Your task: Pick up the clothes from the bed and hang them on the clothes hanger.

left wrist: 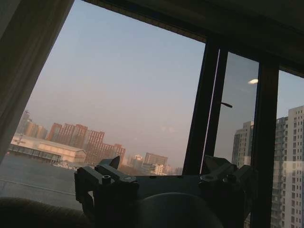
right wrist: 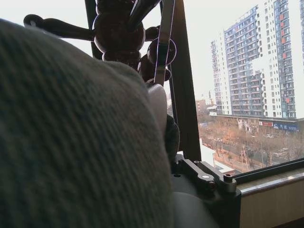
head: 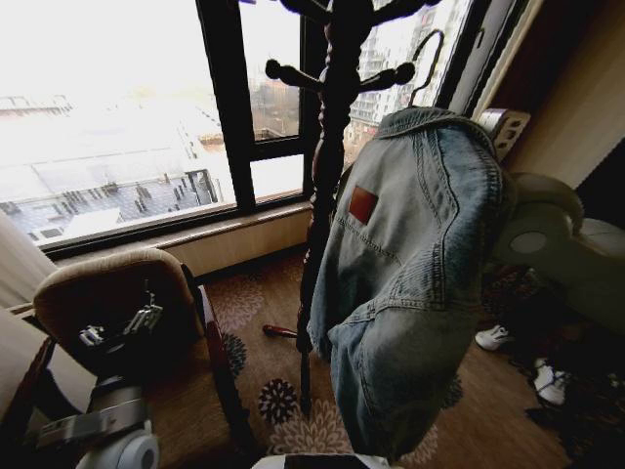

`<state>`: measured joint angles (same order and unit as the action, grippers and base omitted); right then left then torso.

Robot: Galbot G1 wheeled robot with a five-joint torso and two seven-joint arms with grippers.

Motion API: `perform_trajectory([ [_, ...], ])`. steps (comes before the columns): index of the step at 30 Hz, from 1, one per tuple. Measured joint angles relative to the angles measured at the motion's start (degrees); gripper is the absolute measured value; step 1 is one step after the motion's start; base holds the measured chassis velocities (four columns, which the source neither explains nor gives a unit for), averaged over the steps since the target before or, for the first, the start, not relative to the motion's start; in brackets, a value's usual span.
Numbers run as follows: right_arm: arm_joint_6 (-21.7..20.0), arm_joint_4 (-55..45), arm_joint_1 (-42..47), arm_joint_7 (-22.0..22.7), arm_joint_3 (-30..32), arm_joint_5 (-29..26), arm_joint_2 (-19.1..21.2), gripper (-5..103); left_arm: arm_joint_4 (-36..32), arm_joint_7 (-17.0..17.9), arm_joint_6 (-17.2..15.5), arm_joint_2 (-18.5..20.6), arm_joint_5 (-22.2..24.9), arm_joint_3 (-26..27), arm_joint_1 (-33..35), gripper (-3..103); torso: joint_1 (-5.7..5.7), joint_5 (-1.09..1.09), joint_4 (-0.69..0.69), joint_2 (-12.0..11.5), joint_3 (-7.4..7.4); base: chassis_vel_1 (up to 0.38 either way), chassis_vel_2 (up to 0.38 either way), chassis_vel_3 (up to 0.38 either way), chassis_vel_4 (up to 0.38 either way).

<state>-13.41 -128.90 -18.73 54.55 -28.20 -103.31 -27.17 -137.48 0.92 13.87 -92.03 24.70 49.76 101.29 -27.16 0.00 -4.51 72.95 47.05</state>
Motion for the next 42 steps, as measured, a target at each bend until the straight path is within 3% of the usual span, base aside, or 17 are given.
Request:
perform_trajectory([
  [42,-0.34,4.57,-3.59,-0.07,-5.75,1.08,-4.54,21,1.39,-0.26,0.42,-0.05,0.30,0.04,-1.26,100,-0.01,0.00,0.00,0.00,0.01,0.000,0.000,0.000,0.000],
])
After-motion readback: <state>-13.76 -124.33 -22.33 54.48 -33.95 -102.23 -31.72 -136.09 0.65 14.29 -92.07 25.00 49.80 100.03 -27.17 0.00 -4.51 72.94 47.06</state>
